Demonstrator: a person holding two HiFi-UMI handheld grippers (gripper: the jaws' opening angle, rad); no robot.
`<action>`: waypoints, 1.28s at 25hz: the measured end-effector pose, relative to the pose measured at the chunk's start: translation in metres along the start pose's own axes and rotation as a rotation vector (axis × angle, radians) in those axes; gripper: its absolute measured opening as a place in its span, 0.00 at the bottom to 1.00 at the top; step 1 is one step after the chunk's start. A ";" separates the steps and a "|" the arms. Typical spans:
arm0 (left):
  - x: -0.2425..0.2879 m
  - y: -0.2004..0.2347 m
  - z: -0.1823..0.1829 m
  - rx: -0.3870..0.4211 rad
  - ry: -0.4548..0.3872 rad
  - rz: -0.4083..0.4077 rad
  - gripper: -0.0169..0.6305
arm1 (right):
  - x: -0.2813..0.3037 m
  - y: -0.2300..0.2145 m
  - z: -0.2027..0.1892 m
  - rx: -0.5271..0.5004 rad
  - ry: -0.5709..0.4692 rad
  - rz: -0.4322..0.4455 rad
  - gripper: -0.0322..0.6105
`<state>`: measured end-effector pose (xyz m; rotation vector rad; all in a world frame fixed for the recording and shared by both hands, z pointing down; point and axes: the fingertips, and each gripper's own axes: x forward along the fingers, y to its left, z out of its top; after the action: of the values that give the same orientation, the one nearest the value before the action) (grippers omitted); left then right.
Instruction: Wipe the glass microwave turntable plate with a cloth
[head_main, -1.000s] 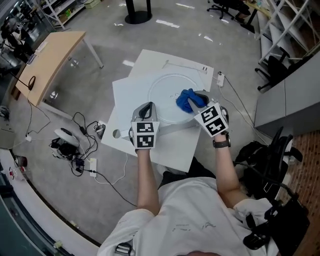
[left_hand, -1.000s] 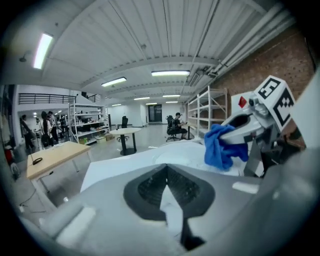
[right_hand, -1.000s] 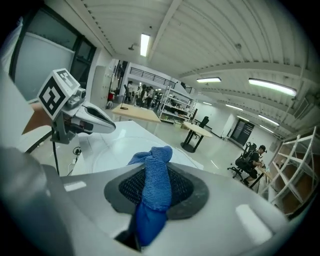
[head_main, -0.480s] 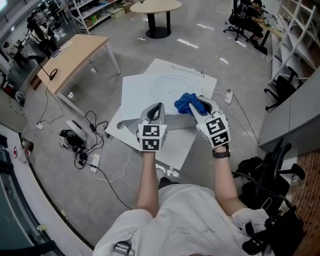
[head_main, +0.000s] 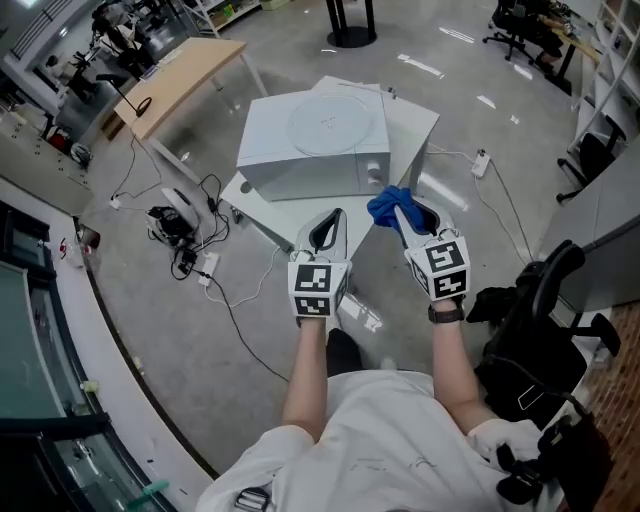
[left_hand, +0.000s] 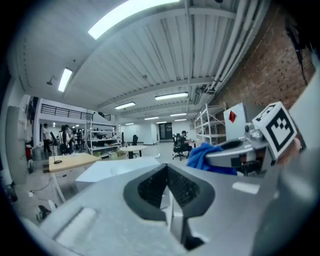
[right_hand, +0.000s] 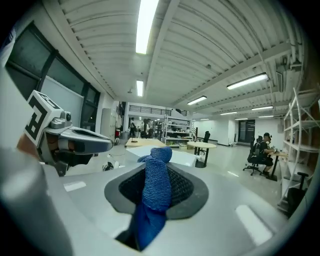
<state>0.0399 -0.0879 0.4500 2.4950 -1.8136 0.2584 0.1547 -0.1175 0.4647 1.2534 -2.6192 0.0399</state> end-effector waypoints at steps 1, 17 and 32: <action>-0.008 -0.002 0.012 0.012 -0.024 0.014 0.03 | -0.007 0.005 0.007 0.005 -0.023 0.013 0.19; -0.104 0.003 0.078 0.024 -0.257 0.125 0.03 | -0.088 0.048 0.092 -0.026 -0.277 -0.093 0.18; -0.148 0.042 0.061 -0.022 -0.242 0.152 0.03 | -0.075 0.115 0.093 -0.053 -0.238 -0.042 0.18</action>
<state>-0.0375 0.0301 0.3638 2.4689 -2.0846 -0.0623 0.0930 0.0007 0.3665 1.3705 -2.7683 -0.1971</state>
